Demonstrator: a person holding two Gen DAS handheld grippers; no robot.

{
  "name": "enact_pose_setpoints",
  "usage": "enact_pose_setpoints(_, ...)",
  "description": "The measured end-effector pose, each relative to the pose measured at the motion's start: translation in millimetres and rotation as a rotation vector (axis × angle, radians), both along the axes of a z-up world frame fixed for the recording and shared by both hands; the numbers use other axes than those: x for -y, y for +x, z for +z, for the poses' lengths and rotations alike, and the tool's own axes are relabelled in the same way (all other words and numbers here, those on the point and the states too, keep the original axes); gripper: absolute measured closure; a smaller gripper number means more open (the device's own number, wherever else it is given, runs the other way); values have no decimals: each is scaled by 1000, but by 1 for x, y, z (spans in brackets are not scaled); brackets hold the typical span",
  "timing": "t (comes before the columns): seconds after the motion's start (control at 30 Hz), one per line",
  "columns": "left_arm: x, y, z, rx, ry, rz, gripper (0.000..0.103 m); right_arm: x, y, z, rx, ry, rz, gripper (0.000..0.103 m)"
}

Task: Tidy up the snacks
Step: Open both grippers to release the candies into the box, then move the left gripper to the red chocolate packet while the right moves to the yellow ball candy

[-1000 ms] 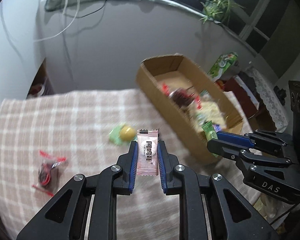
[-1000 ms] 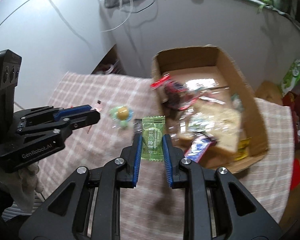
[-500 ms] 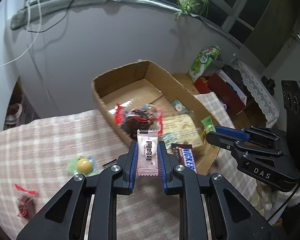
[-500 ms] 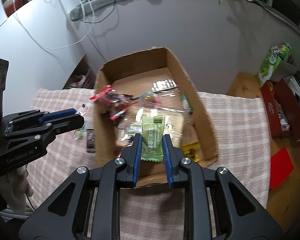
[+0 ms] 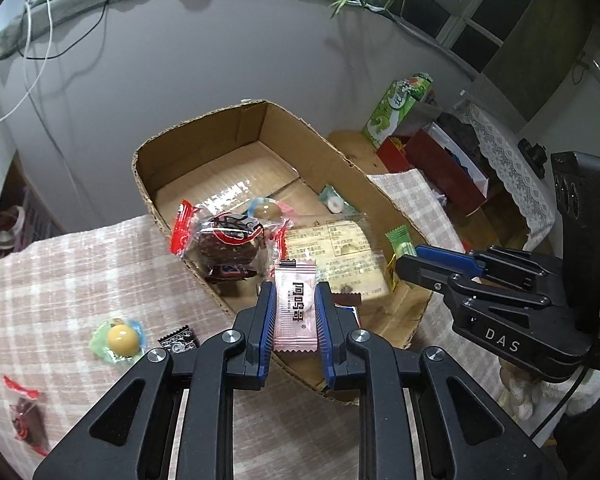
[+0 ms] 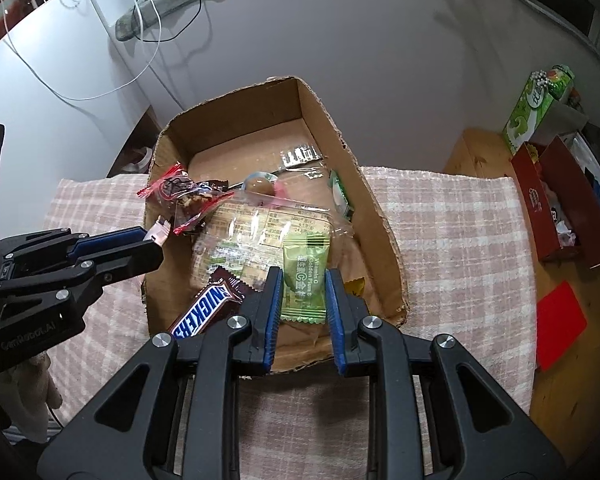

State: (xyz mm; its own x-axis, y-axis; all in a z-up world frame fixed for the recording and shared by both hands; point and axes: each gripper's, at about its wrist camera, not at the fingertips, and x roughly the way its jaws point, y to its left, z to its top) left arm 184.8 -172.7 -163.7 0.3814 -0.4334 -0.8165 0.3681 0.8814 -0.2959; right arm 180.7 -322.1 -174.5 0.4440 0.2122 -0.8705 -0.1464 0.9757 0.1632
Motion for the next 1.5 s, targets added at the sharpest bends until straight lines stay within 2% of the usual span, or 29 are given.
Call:
enact_pose_setpoints(0.03,1,0,-1,-3,3,-3,84,-1,0,0,2,-3,1,76)
enact_pose_setpoints(0.13,2,-1,-2,-6,11,-11,79,-2,-2,3,13,-14,-4,55)
enact_pose_setpoints(0.17,3,-1,-2,-6,11,-12,79,-2,-2,4,17,-17,-8,54)
enact_pose_setpoints(0.47,-18,-6,3,5,12,31,75,-12,-10,14,31,0,6,50)
enact_pose_setpoints(0.53,-29,-8,4,9,11,54,73,-19,-13,17,38,5,18,49)
enact_pose_setpoints(0.63,-47,-14,6,16,12,90,66,-31,-17,22,46,18,40,49)
enact_pose_setpoints(0.83,-88,-29,10,30,32,167,65,-64,-29,29,51,65,103,49)
enact_pose_setpoints(0.9,-102,-33,10,34,43,193,62,-78,-34,29,44,82,136,49)
enact_pose_setpoints(1.23,-197,-59,-1,14,91,364,59,-161,-36,6,-21,80,302,49)
enact_pose_setpoints(1.4,-225,-66,-10,4,90,422,57,-190,-16,-6,-48,70,333,49)
enact_pose_setpoints(1.5,-235,-67,-16,-1,89,438,57,-208,-3,-17,-63,23,345,49)
